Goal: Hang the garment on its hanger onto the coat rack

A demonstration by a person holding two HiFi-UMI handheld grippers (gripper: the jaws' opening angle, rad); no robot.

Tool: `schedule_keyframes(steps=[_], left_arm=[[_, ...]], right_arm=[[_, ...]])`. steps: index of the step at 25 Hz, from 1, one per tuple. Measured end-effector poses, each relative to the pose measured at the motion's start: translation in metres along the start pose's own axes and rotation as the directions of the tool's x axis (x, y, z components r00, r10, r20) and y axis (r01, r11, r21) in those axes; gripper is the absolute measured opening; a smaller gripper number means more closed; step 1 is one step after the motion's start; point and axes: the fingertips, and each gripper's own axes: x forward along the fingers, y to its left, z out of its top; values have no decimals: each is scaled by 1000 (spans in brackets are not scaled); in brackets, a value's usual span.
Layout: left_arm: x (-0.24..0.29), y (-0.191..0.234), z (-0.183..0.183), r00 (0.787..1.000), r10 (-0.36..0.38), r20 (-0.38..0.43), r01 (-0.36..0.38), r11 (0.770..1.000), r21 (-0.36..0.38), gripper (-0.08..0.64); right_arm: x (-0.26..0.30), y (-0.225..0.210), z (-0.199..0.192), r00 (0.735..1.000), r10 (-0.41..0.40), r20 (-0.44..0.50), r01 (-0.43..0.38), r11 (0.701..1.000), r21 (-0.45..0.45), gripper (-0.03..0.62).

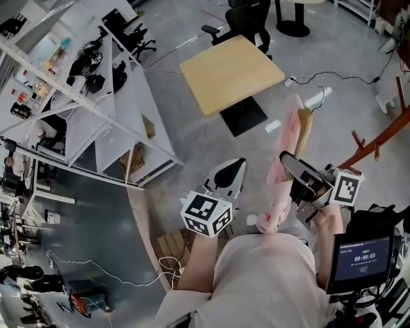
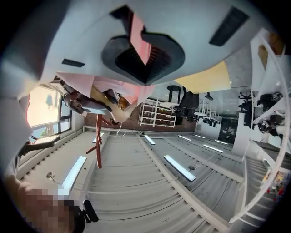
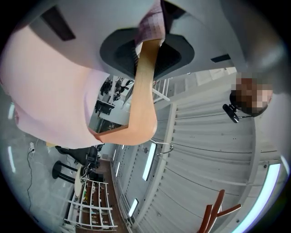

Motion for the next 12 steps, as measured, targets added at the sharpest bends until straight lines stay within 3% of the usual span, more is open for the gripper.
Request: schedule_keyframes(steps=[12], left_arm=[[84,-13,37,999,-40,0,40,999,26,5]], right_arm=[[6,-14,103,999,26,35,-25,999,-26,87]])
